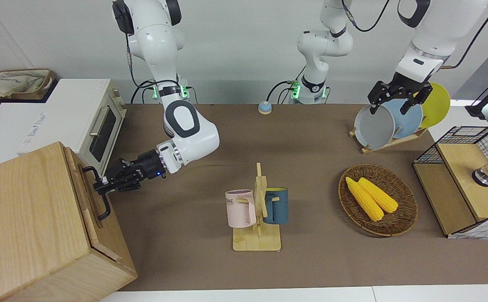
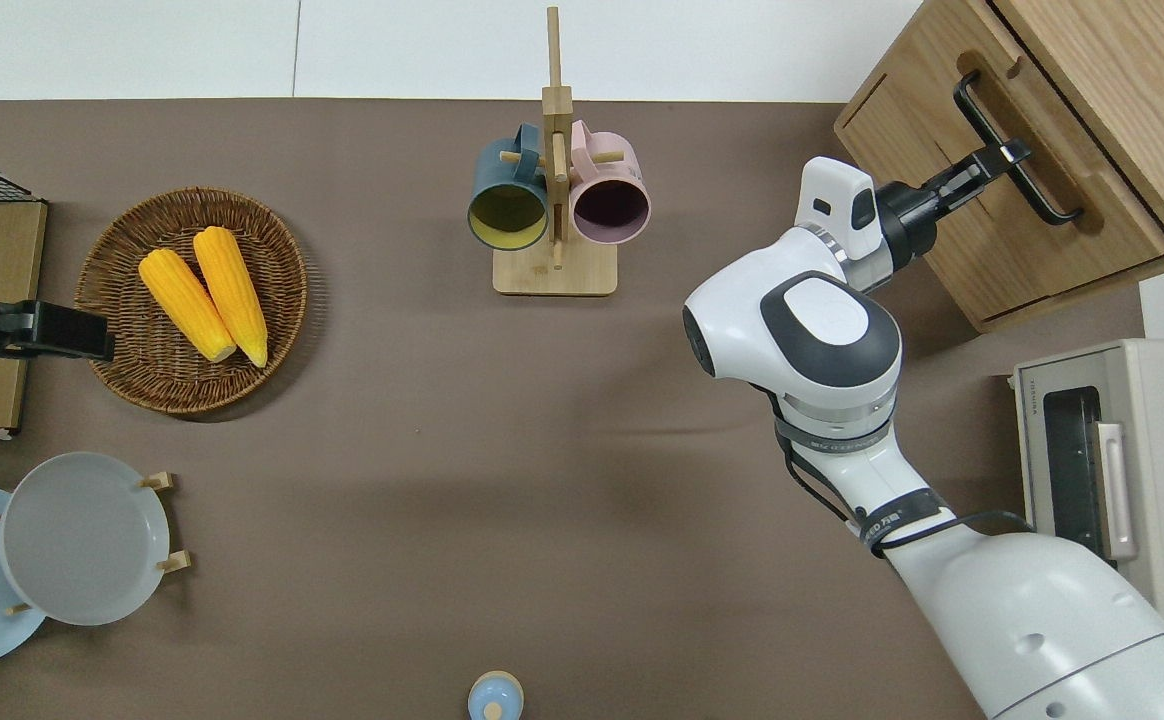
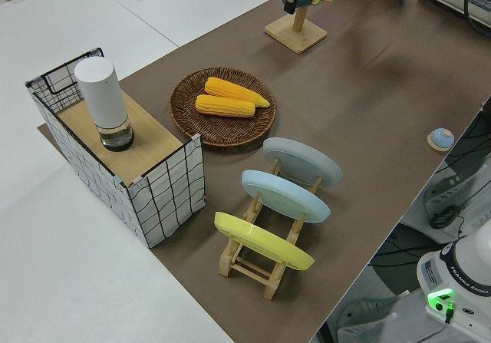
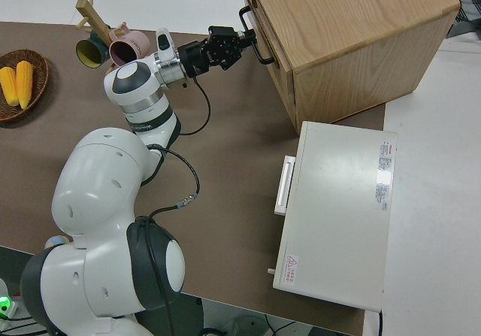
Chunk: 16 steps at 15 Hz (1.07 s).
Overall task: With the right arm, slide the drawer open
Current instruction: 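Close the right gripper around the black drawer handle, then pull the handle toward the robot with the right gripper, sliding the drawer out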
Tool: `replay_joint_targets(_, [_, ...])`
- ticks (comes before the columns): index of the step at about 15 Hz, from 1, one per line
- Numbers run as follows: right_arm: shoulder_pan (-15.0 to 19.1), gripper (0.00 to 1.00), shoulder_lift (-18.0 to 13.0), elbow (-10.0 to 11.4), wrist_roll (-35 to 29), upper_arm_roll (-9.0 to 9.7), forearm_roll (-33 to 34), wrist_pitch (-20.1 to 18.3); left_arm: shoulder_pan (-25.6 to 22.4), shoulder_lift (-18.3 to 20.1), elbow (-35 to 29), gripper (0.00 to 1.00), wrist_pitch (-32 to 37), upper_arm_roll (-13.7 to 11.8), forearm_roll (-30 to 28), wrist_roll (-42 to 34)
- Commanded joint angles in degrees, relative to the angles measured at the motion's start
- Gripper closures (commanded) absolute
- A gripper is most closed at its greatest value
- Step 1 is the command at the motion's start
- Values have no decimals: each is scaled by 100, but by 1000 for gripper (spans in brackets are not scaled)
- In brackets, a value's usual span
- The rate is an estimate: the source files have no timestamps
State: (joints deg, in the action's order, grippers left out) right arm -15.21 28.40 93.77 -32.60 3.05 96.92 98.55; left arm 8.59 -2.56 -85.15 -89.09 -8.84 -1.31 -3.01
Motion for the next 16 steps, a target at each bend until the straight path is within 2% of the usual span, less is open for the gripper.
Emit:
replay_joint_targets(1, [80, 944, -18, 71, -71, 55, 204, -64, 99, -69, 112, 2, -4, -92, 87, -33])
replay_joint_targets(6, [1, 961, -18, 71, 70, 55, 187, -160, 99, -69, 112, 2, -4, -92, 78, -33])
replay_joint_targets(12, [-280, 961, -18, 71, 96, 169, 55, -555, 99, -69, 112, 5, -4, -92, 78, -33])
replay_joint_targets(16, [-333, 953, -45, 62, 579, 292, -182, -660, 99, -69, 112, 5, -4, -92, 87, -33])
